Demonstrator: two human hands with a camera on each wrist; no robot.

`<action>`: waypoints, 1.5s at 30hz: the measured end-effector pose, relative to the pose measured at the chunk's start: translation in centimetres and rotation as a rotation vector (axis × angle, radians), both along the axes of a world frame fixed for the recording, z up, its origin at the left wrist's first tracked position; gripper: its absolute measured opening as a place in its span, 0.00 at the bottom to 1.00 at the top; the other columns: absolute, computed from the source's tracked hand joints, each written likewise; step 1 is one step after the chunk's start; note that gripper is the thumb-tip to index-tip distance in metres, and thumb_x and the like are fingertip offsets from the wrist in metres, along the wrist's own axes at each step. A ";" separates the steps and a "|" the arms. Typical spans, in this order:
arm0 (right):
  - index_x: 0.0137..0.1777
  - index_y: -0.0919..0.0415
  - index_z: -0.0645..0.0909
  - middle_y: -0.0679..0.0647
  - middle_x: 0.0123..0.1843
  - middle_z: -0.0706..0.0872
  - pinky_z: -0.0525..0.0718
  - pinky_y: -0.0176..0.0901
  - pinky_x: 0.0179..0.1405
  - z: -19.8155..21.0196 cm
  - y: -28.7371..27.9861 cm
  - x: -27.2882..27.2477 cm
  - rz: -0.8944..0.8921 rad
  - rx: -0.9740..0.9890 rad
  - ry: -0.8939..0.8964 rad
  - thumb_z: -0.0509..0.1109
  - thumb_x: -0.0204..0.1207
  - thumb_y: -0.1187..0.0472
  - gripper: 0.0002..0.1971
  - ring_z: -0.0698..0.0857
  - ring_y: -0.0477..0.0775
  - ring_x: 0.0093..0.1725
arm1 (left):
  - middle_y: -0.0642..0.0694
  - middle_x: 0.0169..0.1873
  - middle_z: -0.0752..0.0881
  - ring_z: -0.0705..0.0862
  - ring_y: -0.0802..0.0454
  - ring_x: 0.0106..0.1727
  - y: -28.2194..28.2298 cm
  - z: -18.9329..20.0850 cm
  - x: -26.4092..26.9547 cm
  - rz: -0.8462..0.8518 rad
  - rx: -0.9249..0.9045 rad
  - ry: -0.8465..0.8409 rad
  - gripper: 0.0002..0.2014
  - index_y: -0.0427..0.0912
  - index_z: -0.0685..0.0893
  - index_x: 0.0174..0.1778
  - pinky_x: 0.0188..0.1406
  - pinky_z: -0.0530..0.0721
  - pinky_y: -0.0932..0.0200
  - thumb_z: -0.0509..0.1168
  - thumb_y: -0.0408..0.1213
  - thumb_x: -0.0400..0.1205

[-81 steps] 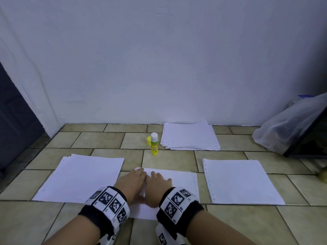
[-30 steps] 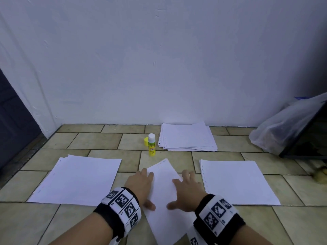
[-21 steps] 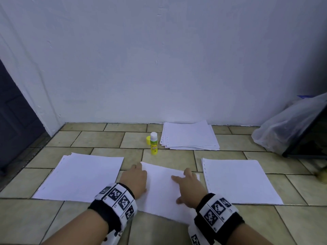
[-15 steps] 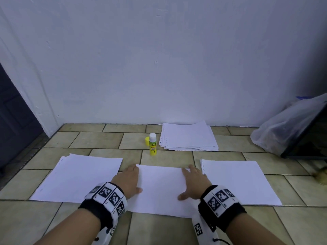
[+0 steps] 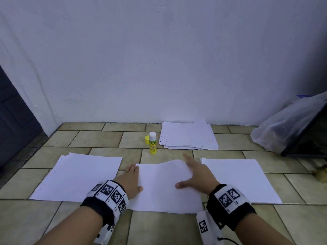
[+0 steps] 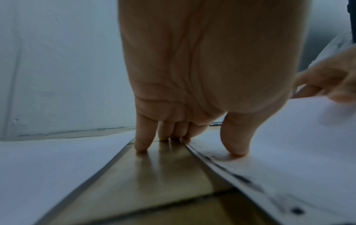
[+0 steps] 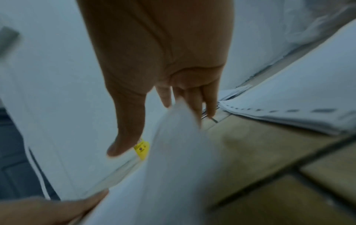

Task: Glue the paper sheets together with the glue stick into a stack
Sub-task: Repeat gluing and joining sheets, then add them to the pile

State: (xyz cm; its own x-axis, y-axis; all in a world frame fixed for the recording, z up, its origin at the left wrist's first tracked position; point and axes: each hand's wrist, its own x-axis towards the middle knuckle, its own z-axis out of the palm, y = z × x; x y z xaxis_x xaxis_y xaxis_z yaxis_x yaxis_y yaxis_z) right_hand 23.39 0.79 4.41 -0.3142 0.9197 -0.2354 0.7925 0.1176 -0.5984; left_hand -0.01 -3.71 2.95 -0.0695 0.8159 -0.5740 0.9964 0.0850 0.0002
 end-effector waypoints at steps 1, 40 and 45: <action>0.83 0.45 0.54 0.56 0.79 0.69 0.67 0.42 0.73 0.2 0.0 0.1 -0.047 0.034 0.098 0.85 0.58 0.48 0.56 0.68 0.54 0.77 | 0.40 0.83 0.35 0.37 0.48 0.85 -0.1 0.0 0.0 0.003 0.002 -0.006 0.38 0.32 0.34 0.82 0.83 0.52 0.51 0.51 0.48 0.89; 0.58 0.57 0.88 0.53 0.36 0.81 0.76 0.35 0.41 2.5 18.5 4.8 -0.316 0.152 0.043 0.63 0.76 0.73 0.18 0.78 0.50 0.31 | 0.37 0.83 0.36 0.38 0.40 0.84 1.1 1.0 2.5 0.028 -0.101 0.182 0.30 0.35 0.36 0.83 0.80 0.49 0.37 0.45 0.36 0.91; 0.57 0.49 0.86 0.49 0.59 0.84 0.76 0.41 0.65 0.7 19.1 5.1 -0.223 0.082 -0.177 0.72 0.75 0.58 0.11 0.82 0.58 0.61 | 0.35 0.83 0.36 0.37 0.38 0.84 2.0 0.5 2.8 0.054 -0.147 0.206 0.30 0.34 0.35 0.82 0.79 0.47 0.37 0.45 0.36 0.91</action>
